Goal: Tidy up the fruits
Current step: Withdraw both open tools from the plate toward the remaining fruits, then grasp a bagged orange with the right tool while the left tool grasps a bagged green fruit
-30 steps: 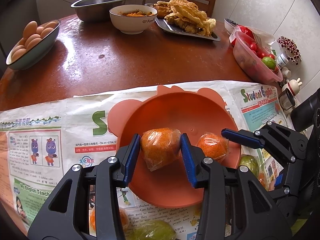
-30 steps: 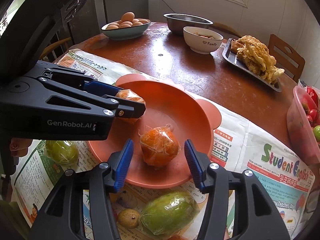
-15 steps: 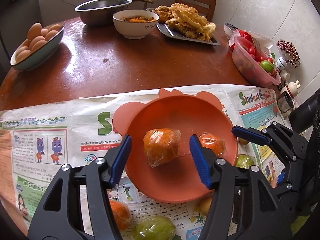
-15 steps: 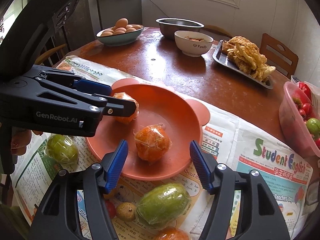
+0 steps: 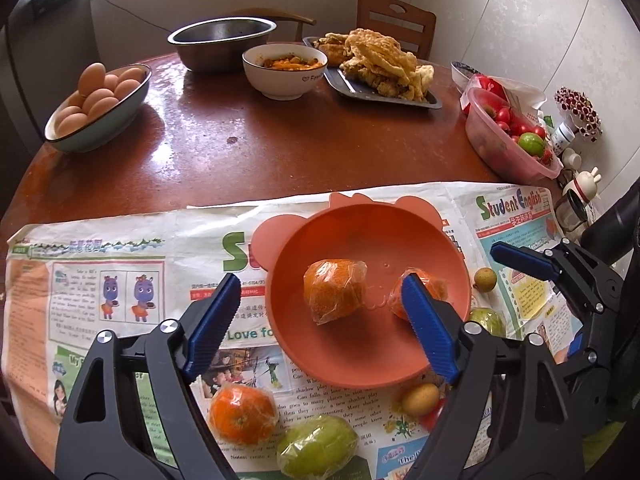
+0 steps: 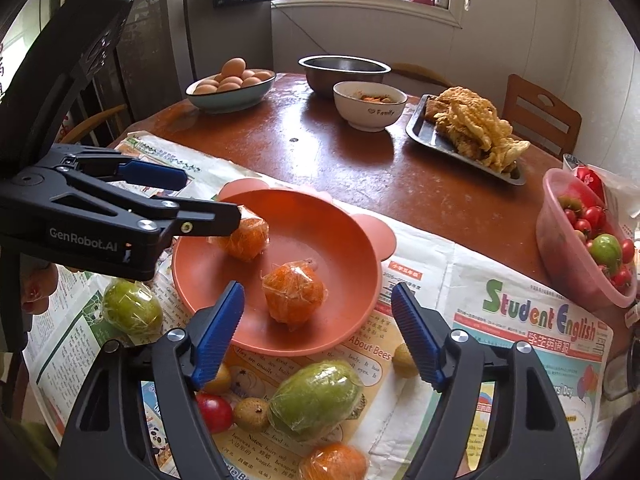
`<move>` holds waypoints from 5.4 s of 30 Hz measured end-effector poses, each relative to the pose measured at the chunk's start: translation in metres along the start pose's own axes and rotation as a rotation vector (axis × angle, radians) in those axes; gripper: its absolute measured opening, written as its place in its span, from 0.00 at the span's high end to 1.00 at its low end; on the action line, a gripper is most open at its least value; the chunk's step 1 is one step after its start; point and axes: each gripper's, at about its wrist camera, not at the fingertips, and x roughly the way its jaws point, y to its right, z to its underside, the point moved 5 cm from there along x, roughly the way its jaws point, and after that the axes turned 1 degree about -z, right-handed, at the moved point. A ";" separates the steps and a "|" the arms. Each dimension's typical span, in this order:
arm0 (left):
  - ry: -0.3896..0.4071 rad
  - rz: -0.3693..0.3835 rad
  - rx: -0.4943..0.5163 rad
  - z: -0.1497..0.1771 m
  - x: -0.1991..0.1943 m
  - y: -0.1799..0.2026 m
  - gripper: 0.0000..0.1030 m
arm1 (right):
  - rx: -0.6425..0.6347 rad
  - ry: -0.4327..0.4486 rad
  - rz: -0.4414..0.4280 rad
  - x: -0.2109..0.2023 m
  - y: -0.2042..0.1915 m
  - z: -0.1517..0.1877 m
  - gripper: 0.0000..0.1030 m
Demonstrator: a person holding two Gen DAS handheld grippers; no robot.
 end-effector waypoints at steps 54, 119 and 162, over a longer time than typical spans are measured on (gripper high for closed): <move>0.099 -0.043 -0.071 0.079 -0.078 -0.004 0.09 | 0.086 0.083 0.114 -0.086 0.012 0.060 0.06; -0.025 0.026 -0.140 0.108 -0.014 0.003 0.45 | 0.075 -0.046 0.013 -0.032 0.005 0.105 0.64; 0.016 0.083 -0.082 0.090 -0.031 0.013 0.59 | 0.122 0.037 0.018 -0.059 0.018 0.084 0.65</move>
